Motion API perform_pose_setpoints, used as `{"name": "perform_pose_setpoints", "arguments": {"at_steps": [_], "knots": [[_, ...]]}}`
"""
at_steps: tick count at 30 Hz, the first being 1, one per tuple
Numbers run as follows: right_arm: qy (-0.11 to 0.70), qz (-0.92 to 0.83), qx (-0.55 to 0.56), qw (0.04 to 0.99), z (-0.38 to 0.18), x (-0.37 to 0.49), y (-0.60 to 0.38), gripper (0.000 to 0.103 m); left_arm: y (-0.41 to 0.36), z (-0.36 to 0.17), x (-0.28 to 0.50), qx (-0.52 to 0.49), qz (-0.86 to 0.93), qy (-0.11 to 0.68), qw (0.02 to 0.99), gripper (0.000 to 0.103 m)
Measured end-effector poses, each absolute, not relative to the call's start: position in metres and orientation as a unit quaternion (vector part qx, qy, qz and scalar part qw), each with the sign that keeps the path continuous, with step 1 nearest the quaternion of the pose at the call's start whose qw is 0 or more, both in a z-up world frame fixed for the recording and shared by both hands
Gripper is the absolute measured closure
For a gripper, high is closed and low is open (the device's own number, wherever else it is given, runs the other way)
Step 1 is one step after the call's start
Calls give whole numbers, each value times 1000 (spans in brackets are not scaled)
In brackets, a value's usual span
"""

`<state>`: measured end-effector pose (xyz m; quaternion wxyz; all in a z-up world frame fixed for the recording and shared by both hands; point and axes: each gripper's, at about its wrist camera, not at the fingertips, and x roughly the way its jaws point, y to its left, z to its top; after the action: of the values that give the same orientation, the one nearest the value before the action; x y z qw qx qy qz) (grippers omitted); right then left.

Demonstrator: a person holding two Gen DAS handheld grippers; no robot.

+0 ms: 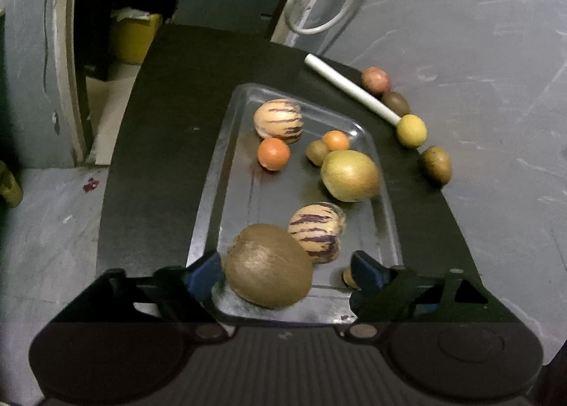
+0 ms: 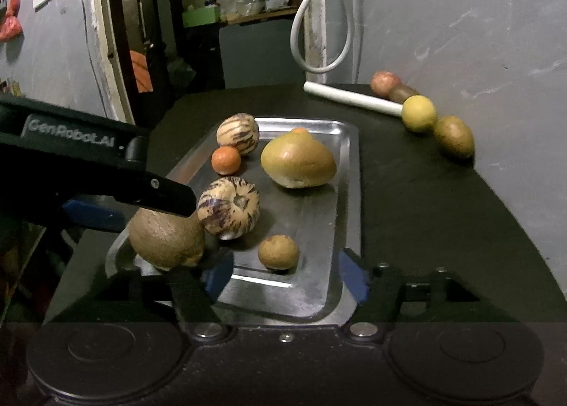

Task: Organize fruits
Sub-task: 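Lower the kiwi into the tray with the left tool while the right tool releases the small fruit there, then withdraw both open tools from the tray toward the fruit row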

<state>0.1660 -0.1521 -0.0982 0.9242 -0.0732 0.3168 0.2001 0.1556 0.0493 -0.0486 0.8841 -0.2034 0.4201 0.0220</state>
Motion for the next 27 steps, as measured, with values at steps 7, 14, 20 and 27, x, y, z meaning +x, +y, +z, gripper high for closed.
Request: {"name": "perform_pose_setpoints", "arguments": {"at_steps": [7,14,20,27], "knots": [[296,182,-79,934,-79,135,-167,8,48,-36,122,-188,18,408,893,3],[293,156,-77,940,-68,105,-178,2,51,-34,84,-168,17,412,896,1],[289,129,-80,945,-59,85,-188,1,50,-35,62,-148,9,420,895,1],[287,81,-68,952,-50,81,-208,1,47,-34,50,-122,-1,431,894,1]]}}
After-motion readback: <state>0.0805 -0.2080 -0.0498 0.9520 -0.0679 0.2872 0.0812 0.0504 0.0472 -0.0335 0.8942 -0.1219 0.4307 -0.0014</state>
